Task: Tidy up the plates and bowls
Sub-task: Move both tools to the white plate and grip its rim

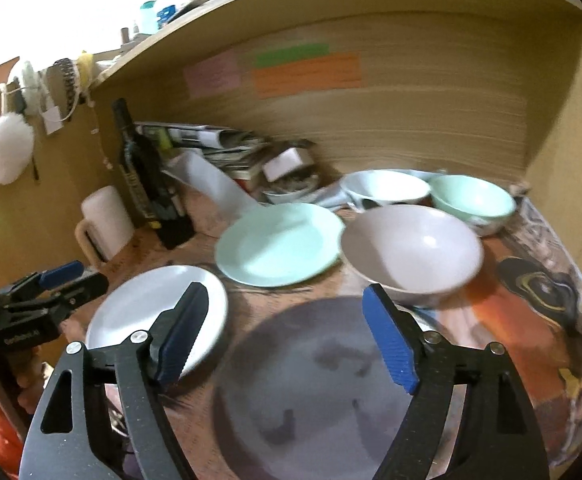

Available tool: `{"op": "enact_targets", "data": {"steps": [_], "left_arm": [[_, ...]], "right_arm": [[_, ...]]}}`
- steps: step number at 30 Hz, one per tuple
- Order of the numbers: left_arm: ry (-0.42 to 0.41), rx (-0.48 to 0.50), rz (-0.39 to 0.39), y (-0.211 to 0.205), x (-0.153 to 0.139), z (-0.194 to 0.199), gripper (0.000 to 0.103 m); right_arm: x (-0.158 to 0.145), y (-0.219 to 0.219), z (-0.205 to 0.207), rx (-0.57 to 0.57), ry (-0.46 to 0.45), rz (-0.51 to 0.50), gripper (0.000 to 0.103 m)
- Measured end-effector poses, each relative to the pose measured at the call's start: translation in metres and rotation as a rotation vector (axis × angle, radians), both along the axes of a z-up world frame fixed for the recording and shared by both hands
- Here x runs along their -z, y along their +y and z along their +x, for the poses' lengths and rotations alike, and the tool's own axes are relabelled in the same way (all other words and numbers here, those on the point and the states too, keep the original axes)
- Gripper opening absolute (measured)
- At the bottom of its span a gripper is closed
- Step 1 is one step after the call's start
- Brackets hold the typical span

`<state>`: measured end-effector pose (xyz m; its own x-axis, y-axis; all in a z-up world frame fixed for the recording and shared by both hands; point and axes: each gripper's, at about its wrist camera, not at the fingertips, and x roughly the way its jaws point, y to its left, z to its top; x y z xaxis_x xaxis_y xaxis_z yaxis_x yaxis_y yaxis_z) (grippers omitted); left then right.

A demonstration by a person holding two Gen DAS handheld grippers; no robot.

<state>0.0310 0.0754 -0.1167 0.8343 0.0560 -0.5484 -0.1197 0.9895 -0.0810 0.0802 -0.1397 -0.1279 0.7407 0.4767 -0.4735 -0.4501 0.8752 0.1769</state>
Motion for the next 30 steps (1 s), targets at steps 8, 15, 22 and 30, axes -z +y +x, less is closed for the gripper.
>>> {"op": "enact_targets", "data": {"steps": [8,15,22,30], "left_arm": [[0.024,-0.055,0.008,0.038,0.009,-0.006,0.083],[0.059,-0.083,-0.01,0.06,0.025,-0.004,0.084],[0.101,-0.082,-0.034,0.076,0.045,-0.002,0.084],[0.151,-0.065,-0.077,0.09,0.064,0.001,0.064]], "right_arm": [[0.007,0.042,0.016,-0.066,0.035,-0.02,0.078],[0.021,0.07,0.027,-0.09,0.087,-0.065,0.078],[0.04,0.089,0.037,-0.12,0.169,-0.118,0.072],[0.056,0.104,0.046,-0.142,0.255,-0.177,0.043]]}}
